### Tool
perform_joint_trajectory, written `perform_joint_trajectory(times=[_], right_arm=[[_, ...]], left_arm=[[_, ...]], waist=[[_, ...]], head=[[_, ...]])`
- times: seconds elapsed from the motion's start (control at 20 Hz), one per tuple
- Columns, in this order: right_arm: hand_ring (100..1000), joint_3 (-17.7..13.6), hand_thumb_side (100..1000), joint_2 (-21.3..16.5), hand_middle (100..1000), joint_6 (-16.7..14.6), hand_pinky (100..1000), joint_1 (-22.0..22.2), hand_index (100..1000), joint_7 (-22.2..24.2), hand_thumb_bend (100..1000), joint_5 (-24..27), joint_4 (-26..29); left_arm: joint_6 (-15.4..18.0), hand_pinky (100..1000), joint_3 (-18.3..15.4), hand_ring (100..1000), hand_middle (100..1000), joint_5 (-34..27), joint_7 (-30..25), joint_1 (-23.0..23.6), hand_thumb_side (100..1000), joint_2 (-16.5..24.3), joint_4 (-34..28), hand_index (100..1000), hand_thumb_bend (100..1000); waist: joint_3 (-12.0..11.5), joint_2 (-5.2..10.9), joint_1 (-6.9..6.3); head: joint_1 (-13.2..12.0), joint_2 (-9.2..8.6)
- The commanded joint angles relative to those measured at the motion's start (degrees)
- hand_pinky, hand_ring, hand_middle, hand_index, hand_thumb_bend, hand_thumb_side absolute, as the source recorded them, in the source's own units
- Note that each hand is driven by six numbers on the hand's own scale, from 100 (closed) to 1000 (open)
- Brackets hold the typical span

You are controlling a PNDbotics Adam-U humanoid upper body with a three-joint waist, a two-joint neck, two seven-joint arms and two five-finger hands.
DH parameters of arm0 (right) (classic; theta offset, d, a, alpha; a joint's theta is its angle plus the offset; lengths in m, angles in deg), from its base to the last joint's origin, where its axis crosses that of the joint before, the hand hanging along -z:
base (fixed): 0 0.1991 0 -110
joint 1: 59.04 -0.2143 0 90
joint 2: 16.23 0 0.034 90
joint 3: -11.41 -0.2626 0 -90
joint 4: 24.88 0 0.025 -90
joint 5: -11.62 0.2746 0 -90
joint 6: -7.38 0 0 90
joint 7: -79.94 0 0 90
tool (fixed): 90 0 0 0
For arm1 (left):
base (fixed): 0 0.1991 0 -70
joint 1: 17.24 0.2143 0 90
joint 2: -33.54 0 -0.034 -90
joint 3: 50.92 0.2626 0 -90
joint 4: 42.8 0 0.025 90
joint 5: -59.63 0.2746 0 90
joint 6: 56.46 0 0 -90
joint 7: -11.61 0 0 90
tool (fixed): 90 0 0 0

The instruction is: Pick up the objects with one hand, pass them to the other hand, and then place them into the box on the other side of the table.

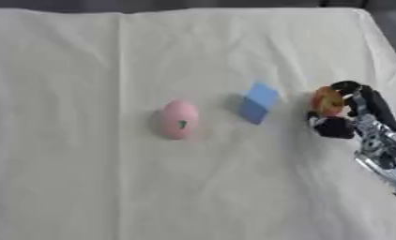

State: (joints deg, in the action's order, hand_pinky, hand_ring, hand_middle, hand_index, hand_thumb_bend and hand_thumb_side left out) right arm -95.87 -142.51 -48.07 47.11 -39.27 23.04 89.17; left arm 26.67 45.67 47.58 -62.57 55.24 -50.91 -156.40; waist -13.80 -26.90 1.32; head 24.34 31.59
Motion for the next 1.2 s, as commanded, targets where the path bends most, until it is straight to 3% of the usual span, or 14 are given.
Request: perform_joint_trajectory(times=[0.05, 0.55, 1.2], right_arm=[[783, -0.69, 100, -0.92, 738, 17.42, 720, 0.38, 832, -18.92, 347, 0.81, 0.55], [775, -0.35, 100, -1.21, 723, 17.42, 741, 0.78, 838, -19.76, 327, -0.06, -0.71], [622, 0.25, 100, -1.37, 521, 17.42, 509, -0.44, 710, -22.74, 386, -5.74, -0.42]], left_arm=[[0.07, 900, -0.05, 768, 676, 0.14, -0.44, -0.17, 880, 0.49, -0.99, 770, 100], [0.11, 902, 0.10, 769, 677, 0.29, -0.92, -0.08, 880, 0.54, -0.99, 769, 100], [0.10, 904, 0.40, 770, 678, 0.41, -1.51, -0.15, 882, 0.25, -0.99, 766, 100]], waist=[[0.14, 0.05, -0.31], [0.42, 0.09, -0.44], [0.18, -0.28, -0.65]], head=[[0.26, -0.61], [0.68, -0.56], [1.60, -1.01]])
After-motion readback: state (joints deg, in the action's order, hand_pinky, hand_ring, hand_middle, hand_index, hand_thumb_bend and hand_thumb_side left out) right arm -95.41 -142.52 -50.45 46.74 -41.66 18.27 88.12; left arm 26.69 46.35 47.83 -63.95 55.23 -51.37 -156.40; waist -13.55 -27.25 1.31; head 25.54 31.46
